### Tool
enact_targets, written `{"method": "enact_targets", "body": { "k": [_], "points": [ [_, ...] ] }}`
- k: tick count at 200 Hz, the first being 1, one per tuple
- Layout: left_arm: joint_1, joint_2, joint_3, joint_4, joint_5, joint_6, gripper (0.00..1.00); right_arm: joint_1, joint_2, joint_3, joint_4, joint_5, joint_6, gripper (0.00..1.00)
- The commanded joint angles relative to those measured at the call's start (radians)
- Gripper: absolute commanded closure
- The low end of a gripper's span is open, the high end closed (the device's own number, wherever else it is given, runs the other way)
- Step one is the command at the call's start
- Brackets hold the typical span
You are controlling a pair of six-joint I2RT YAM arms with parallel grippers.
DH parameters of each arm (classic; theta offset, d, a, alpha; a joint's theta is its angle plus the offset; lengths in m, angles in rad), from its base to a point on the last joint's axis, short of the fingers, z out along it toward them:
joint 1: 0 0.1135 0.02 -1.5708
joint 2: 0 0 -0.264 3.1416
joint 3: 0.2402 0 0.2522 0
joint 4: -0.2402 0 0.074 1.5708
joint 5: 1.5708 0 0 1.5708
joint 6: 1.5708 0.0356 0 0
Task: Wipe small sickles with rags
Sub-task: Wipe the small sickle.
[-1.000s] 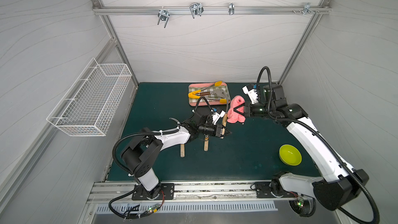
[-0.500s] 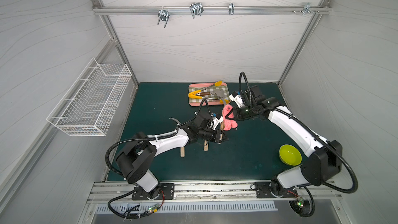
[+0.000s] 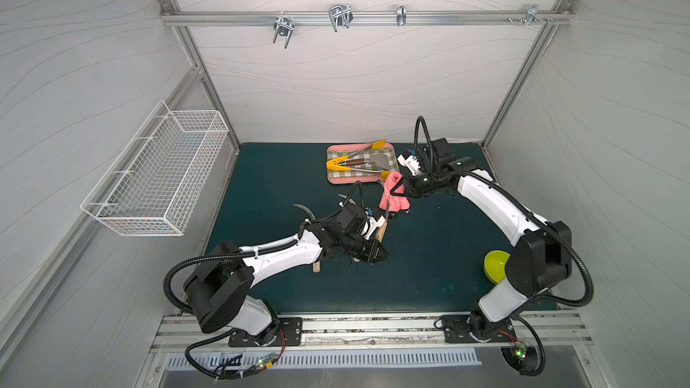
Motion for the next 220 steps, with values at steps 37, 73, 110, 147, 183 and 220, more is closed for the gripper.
{"method": "enact_targets", "body": {
  "k": [37, 73, 110, 147, 183, 220],
  "points": [
    [-0.081, -0.084, 0.052, 0.075, 0.08, 0.253, 1.0, 0.004, 0.16, 0.147, 0.032, -0.074, -0.097, 0.97],
    [-0.084, -0.108, 0.053, 0.015, 0.101, 0.304, 1.0, -0.021, 0.274, 0.313, 0.0, -0.084, -0.103, 0.97],
    [-0.086, -0.125, 0.051, -0.033, 0.073, 0.322, 1.0, -0.066, 0.314, 0.424, -0.06, 0.013, -0.118, 0.98],
    [-0.086, -0.107, 0.059, -0.089, -0.023, 0.333, 1.0, -0.108, 0.144, 0.327, -0.108, 0.135, -0.164, 0.98],
    [-0.086, -0.053, 0.118, -0.185, -0.182, 0.376, 1.0, -0.104, -0.09, 0.183, -0.169, 0.28, -0.183, 0.97],
    [-0.086, 0.003, 0.167, -0.227, -0.285, 0.398, 1.0, -0.037, -0.254, 0.057, -0.203, 0.301, -0.142, 0.95]
  ]
}}
